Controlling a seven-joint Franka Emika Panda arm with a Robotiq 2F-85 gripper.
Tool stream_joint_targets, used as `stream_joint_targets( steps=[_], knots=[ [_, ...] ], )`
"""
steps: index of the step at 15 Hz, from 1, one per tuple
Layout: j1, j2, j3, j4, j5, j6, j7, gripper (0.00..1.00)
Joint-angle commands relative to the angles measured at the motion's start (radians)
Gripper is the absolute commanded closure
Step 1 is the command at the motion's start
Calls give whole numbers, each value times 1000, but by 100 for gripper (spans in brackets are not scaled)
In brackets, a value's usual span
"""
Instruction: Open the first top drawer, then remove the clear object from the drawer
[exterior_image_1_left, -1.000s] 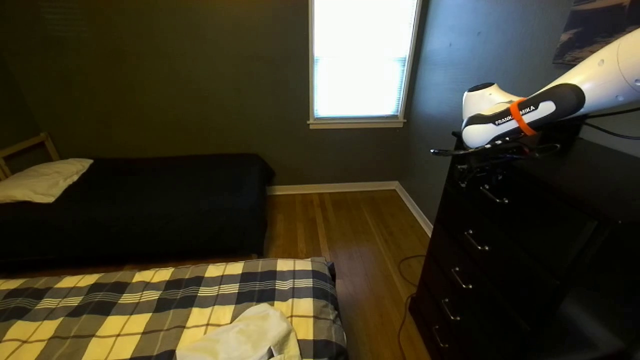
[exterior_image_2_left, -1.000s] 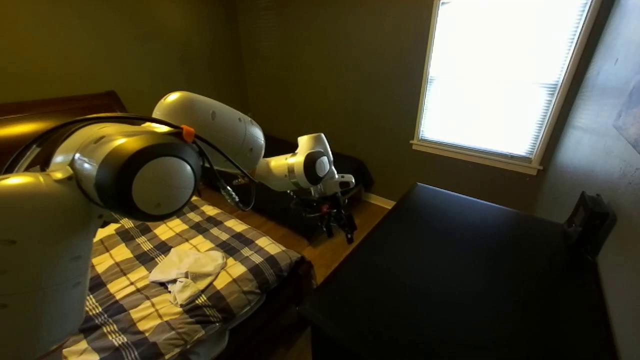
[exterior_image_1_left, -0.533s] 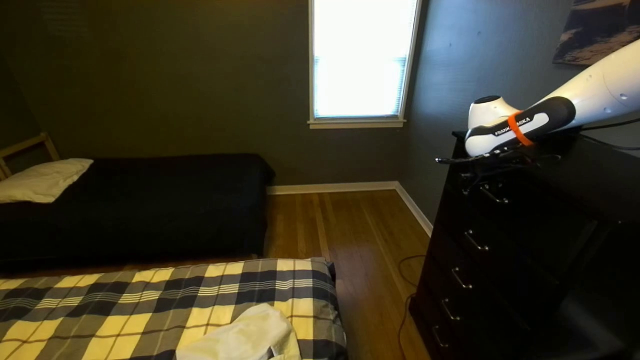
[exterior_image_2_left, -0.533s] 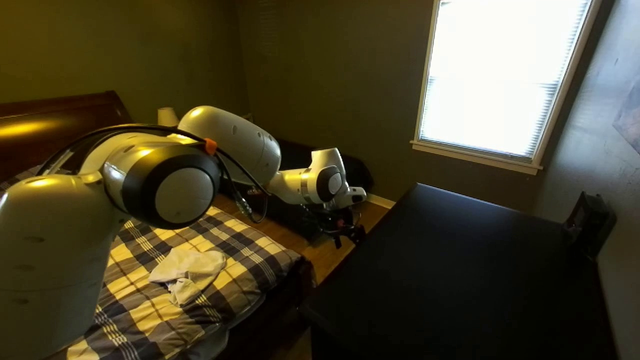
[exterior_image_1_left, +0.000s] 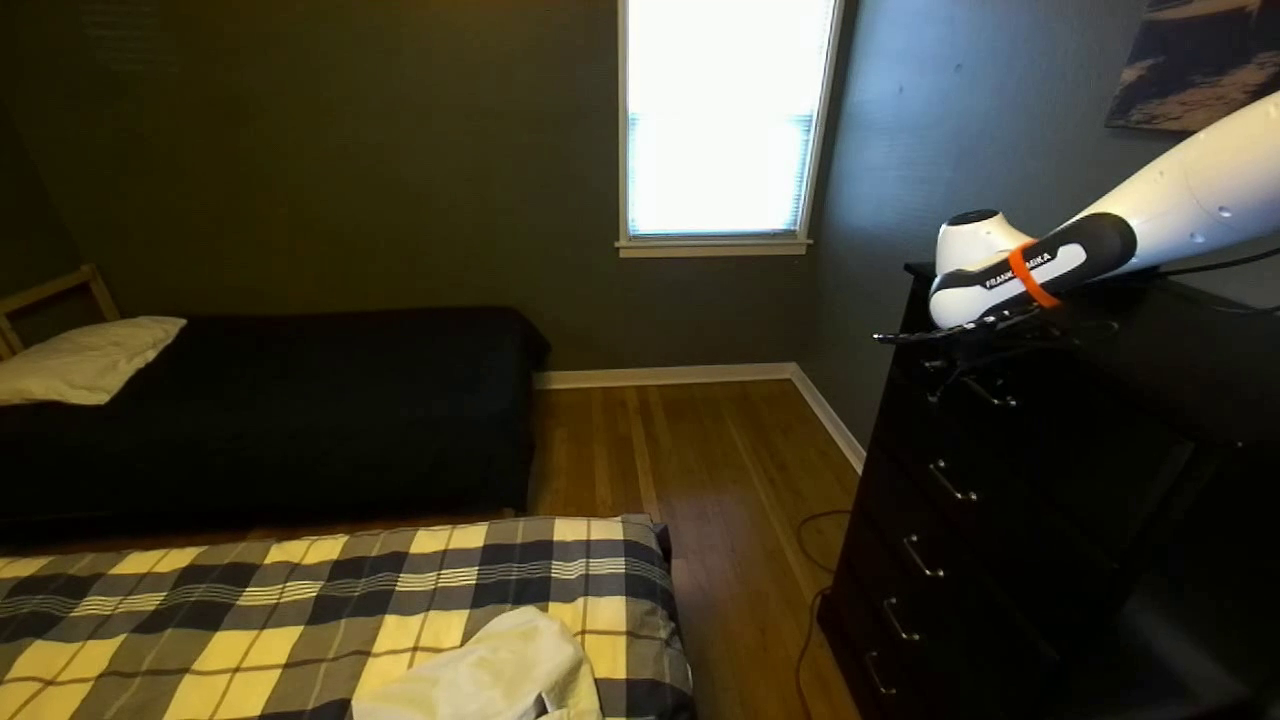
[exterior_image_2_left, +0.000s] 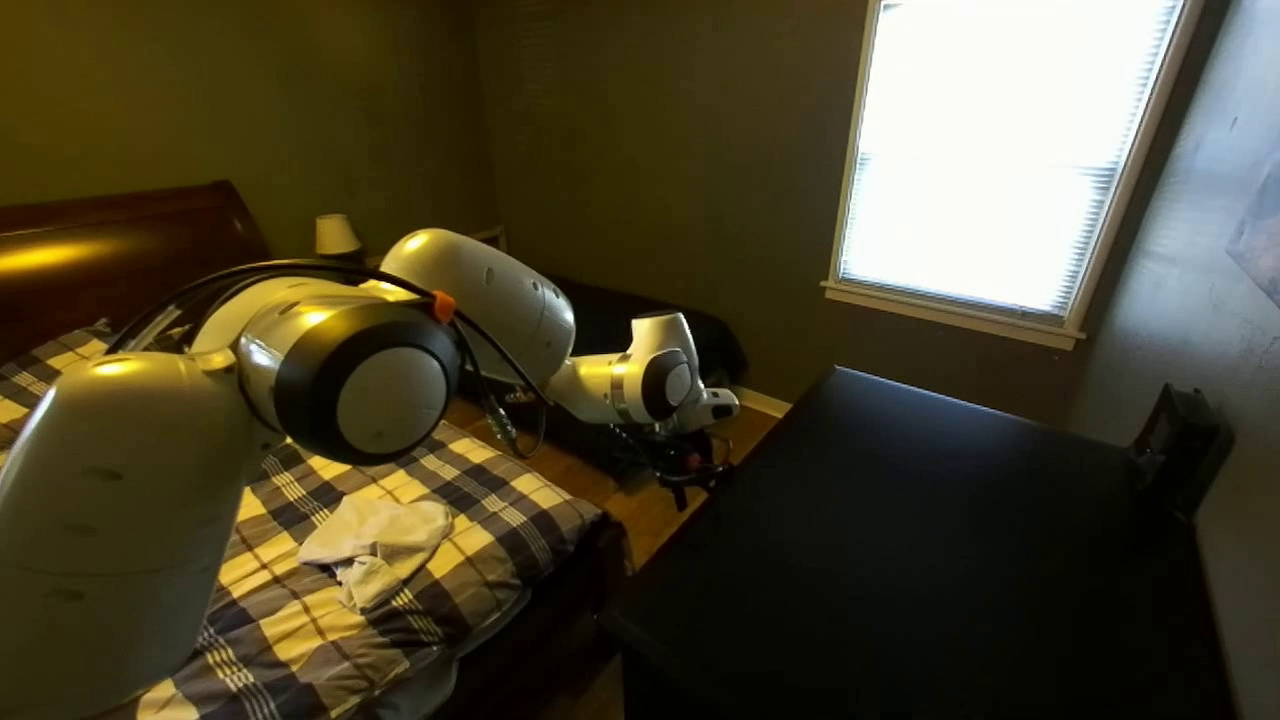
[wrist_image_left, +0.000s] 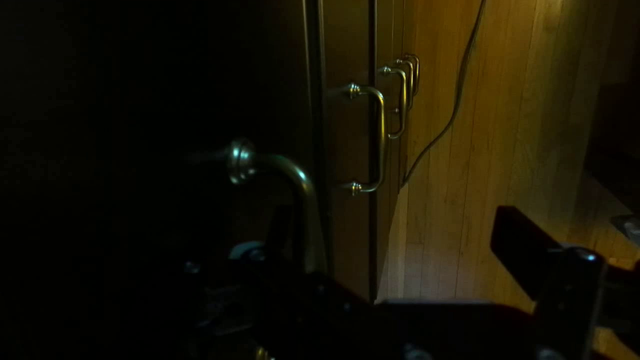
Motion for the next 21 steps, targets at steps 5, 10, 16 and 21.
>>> stream_joint_targets(
  steps=[5,10,16,21],
  knots=[
    [-1,1,35,-14,85,-11,-72,0],
    [11,-21,80,-46,129,-35,-118,0],
    [59,-22,96,-79,93,-12,-100,0],
    [95,-29,114,-86,65,-13,-93,0]
  ],
)
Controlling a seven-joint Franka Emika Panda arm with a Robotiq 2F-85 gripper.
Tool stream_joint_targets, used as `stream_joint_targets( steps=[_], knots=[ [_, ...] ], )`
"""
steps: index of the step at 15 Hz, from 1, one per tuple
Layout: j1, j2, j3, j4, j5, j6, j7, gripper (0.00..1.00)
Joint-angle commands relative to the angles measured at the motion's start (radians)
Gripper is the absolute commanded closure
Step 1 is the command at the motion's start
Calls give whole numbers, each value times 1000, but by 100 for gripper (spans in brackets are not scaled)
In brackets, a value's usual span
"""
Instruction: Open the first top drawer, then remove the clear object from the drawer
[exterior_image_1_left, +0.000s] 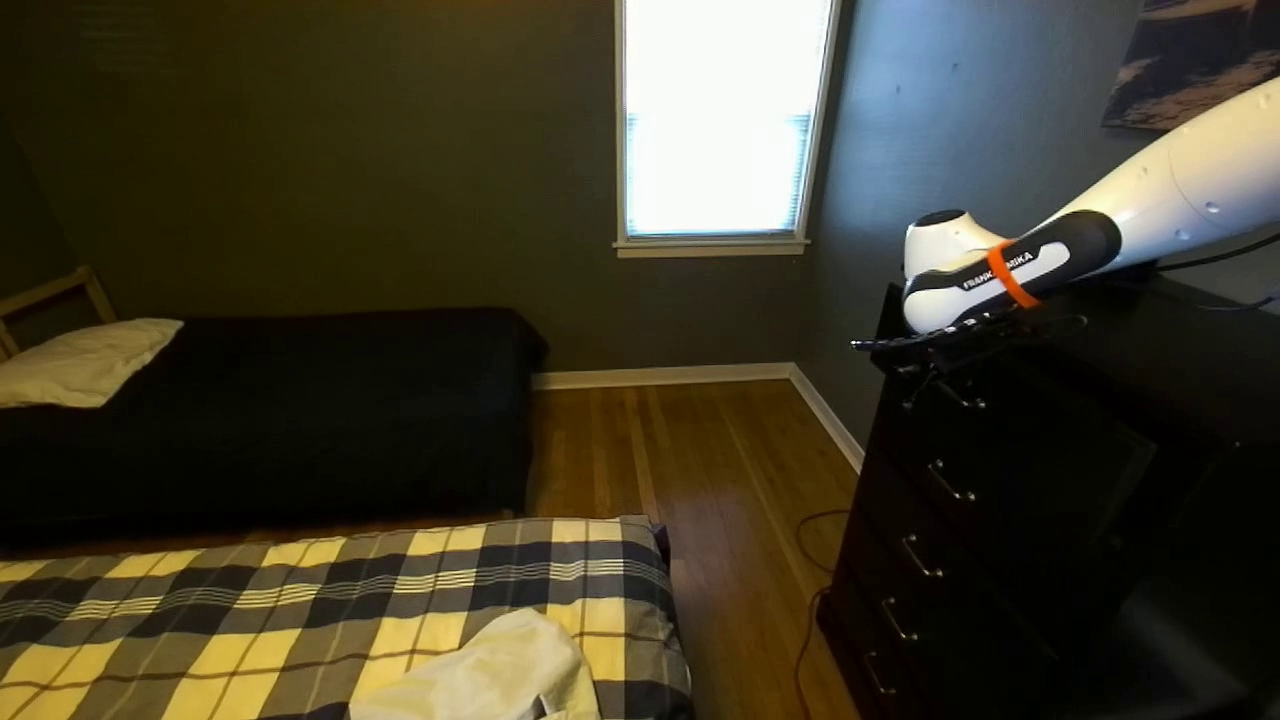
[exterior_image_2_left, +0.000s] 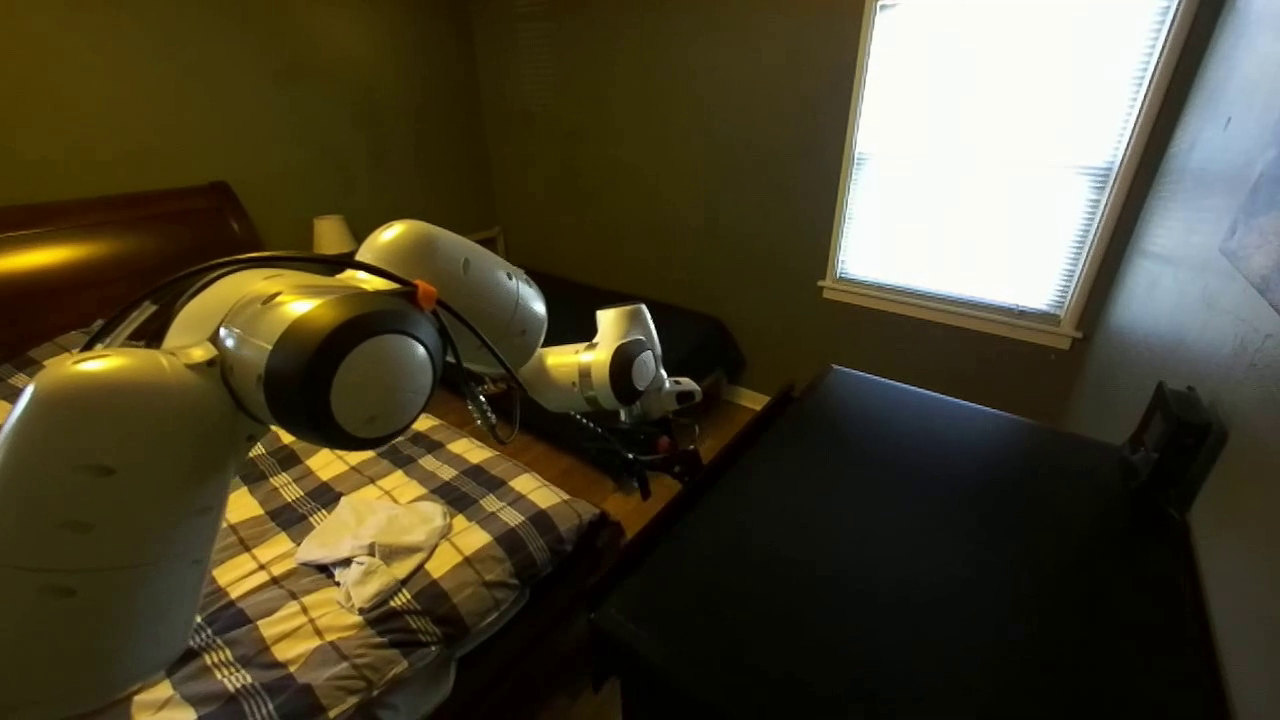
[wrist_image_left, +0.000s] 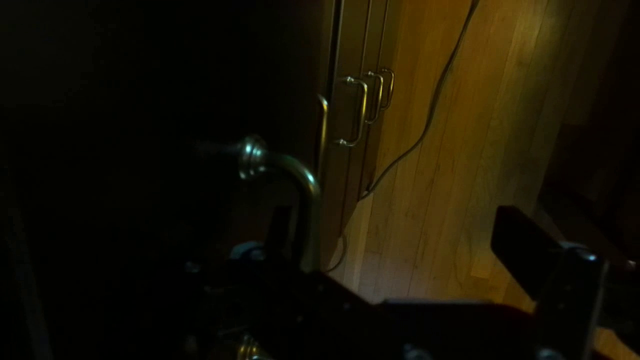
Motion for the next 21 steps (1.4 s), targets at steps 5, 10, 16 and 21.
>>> stream_joint_targets(
  steps=[5,10,16,21],
  knots=[
    [165,15,86,-14,-40,-6,58,0],
    [280,28,41,62,-171,-138,143,0],
    [326,2,40,117,-225,-314,268,0],
    [324,-27,64,184,-177,-401,375,0]
  ],
)
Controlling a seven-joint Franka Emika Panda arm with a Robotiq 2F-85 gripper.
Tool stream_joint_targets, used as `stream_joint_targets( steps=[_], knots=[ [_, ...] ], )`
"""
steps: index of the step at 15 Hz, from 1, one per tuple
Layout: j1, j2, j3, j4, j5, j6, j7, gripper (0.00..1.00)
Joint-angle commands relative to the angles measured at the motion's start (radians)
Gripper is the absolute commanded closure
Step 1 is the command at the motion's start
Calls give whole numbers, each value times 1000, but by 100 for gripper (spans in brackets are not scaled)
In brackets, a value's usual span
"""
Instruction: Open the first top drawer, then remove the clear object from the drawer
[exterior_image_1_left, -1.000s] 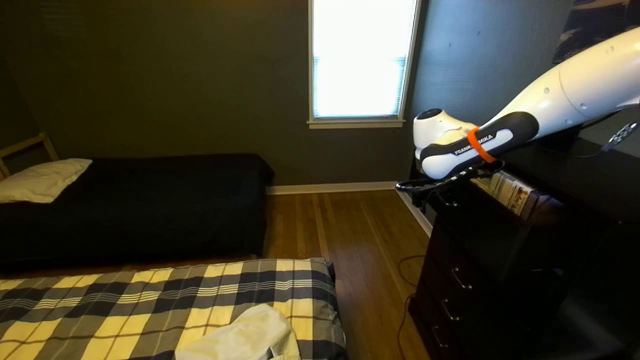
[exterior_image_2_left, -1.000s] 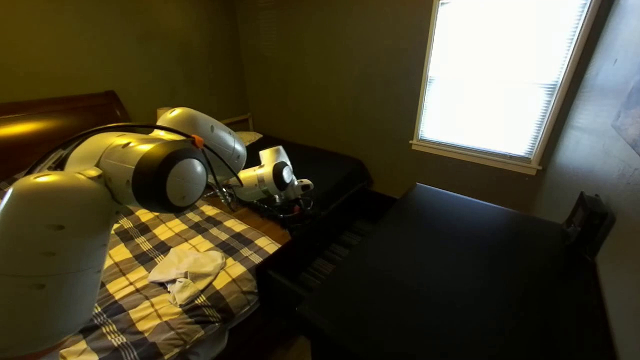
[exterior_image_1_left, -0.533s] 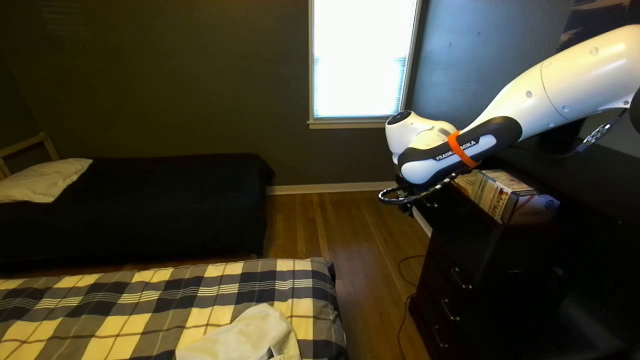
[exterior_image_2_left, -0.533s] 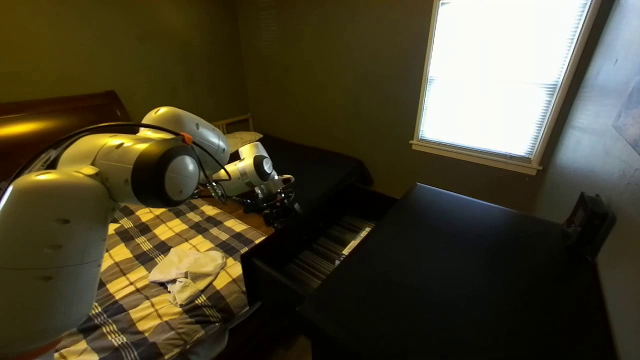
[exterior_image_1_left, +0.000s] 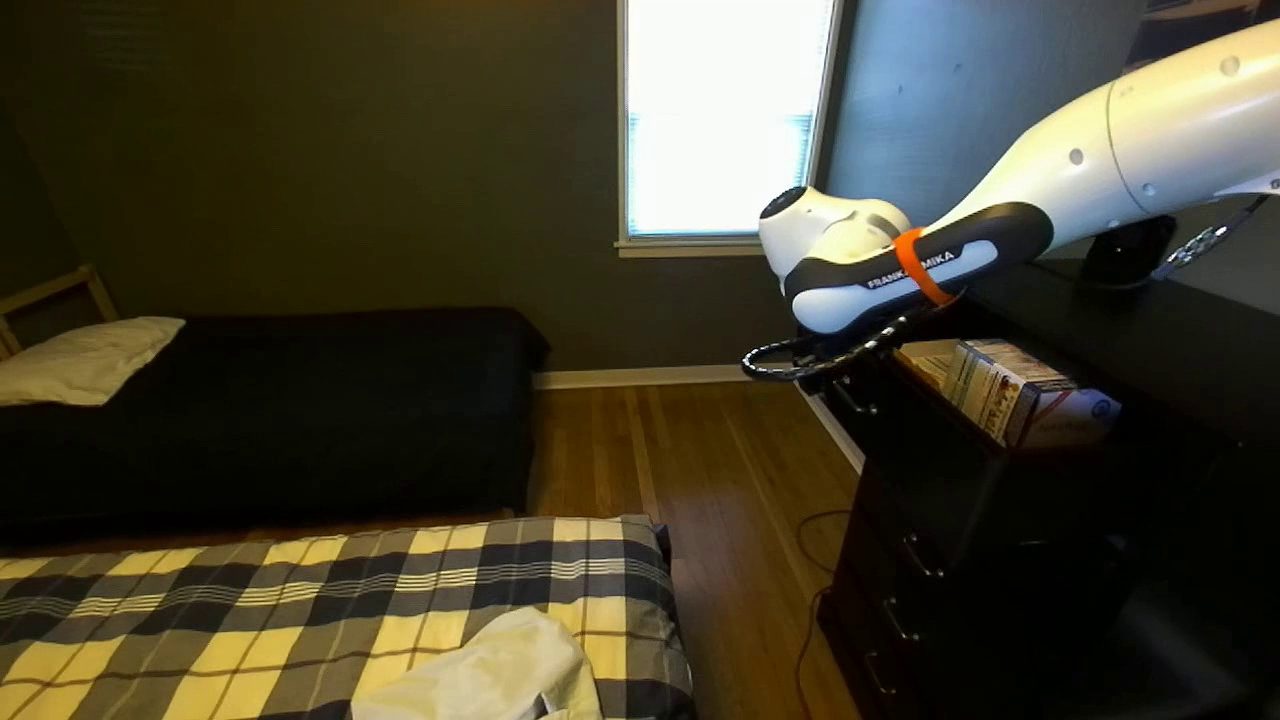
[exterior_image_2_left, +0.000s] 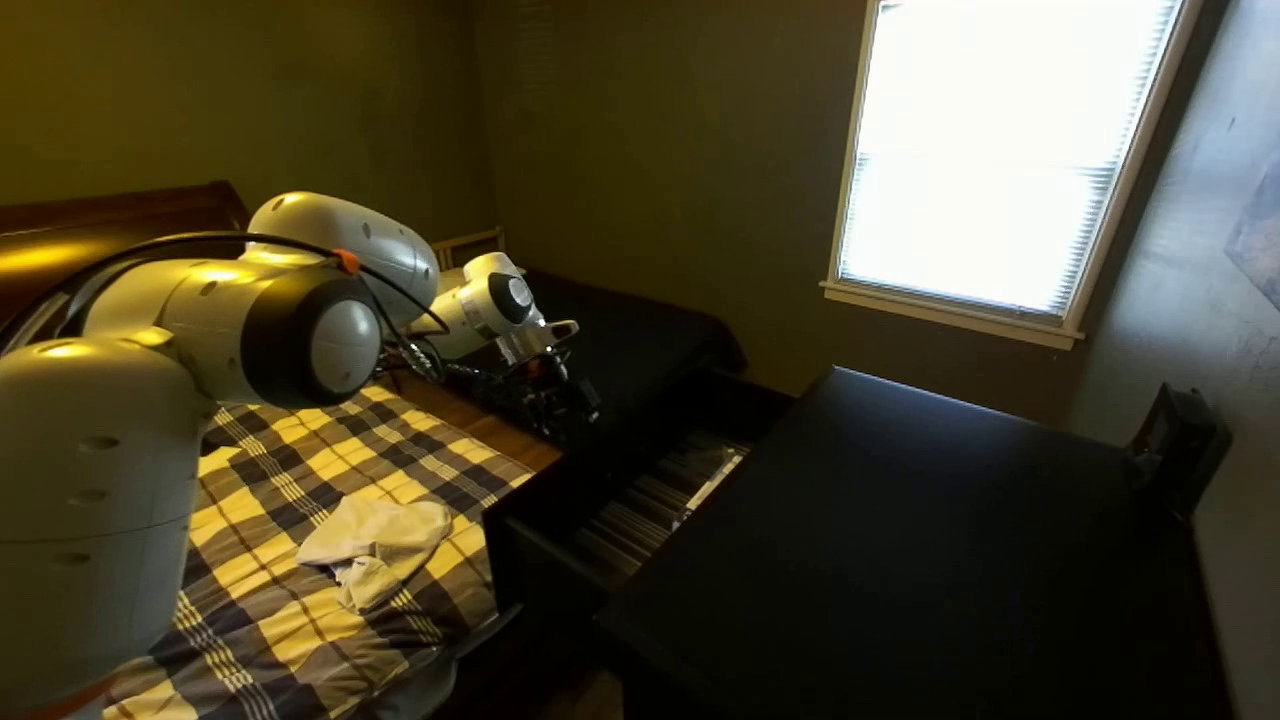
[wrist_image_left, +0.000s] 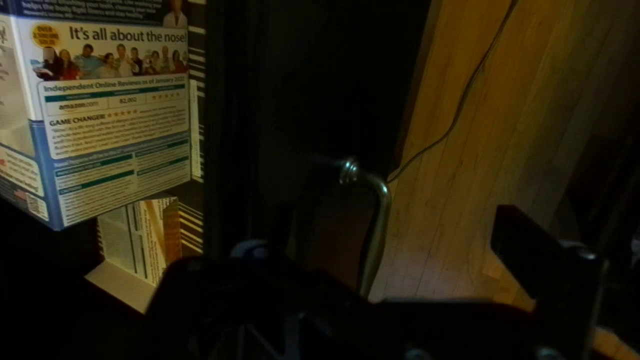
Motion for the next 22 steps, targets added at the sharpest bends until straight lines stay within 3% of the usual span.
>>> stream_joint_targets(
  steps=[1,5,13,22],
  knots=[
    [9,-27,17,50,42,-83,70,0],
    [9,-65,39,128,93,-170,120,0],
    [-82,-105,43,294,359,-240,153,0],
    [-283,-118,5,240,609,19,137,0]
  ],
)
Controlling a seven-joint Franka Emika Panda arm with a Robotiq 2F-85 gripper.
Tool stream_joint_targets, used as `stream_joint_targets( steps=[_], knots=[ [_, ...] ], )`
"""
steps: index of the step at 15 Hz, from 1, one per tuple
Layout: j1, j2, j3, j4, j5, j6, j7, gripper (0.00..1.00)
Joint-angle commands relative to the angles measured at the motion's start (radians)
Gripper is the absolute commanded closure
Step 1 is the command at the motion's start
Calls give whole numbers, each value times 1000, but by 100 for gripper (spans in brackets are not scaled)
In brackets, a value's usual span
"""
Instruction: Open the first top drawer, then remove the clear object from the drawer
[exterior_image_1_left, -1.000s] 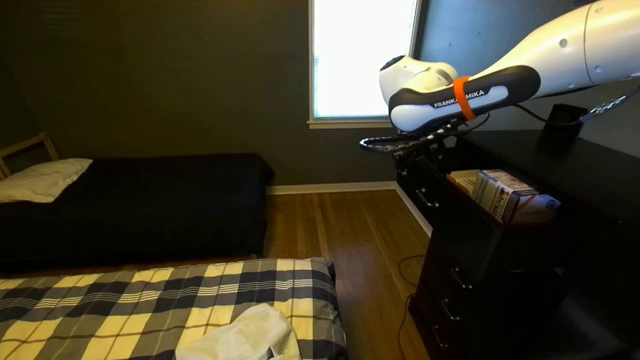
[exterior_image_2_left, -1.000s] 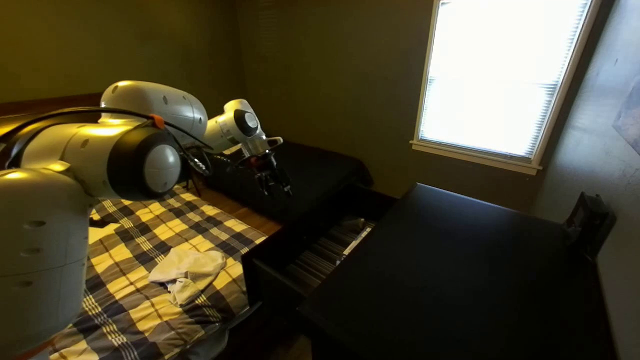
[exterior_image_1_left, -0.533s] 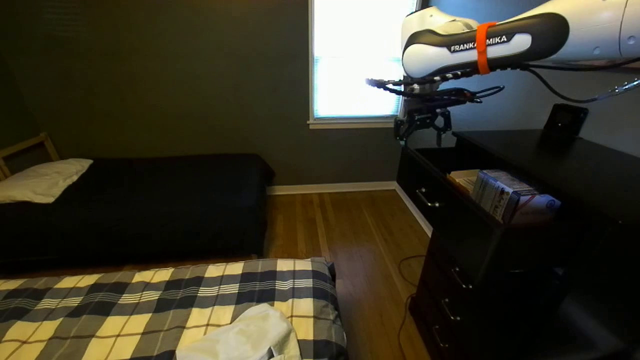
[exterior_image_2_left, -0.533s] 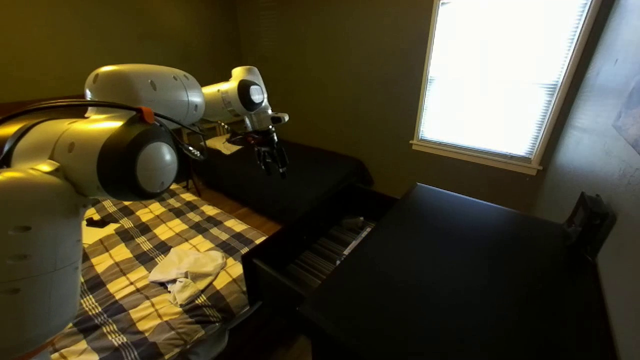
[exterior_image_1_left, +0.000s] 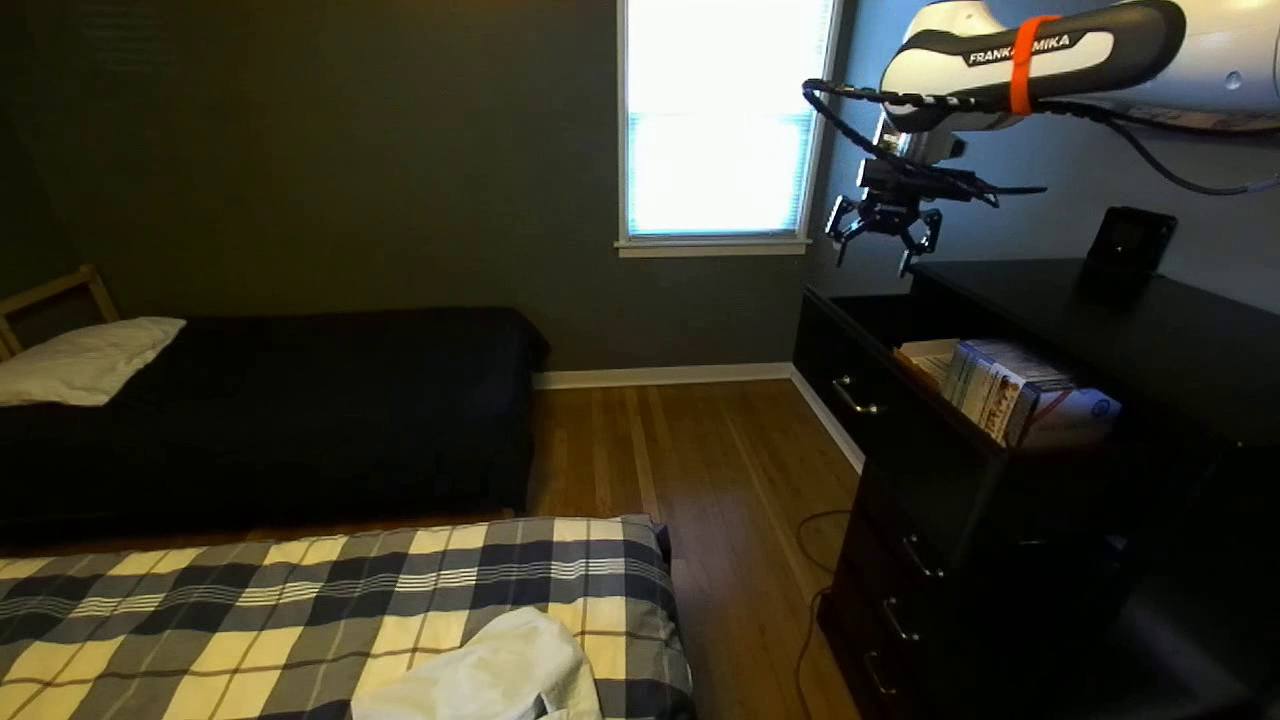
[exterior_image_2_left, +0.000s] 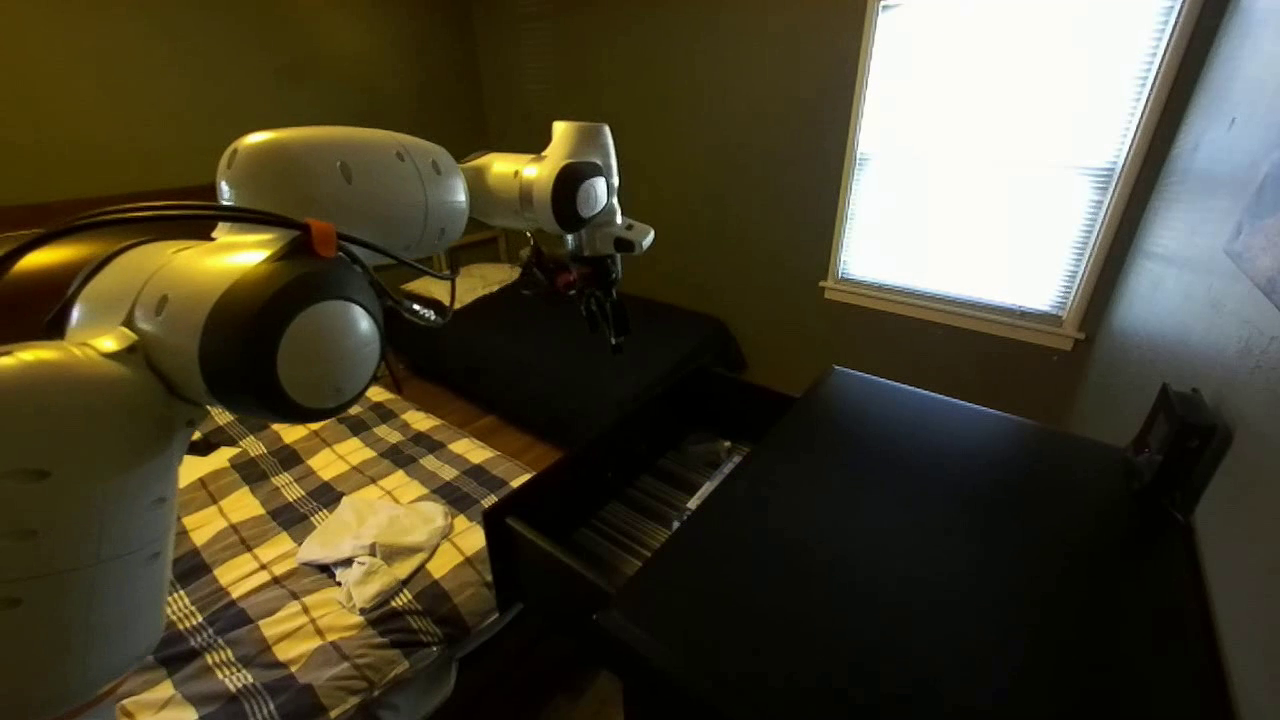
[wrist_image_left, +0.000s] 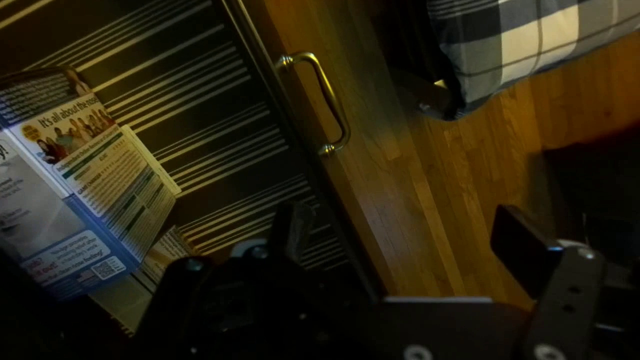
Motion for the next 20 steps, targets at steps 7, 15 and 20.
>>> stream_joint_targets(
  steps=[7,15,20],
  knots=[
    [-122,24,-69,-46,107,128,9,0],
    [-132,116,-107,-116,84,266,22,0],
    [-125,172,-118,-181,74,386,8,0]
  ],
)
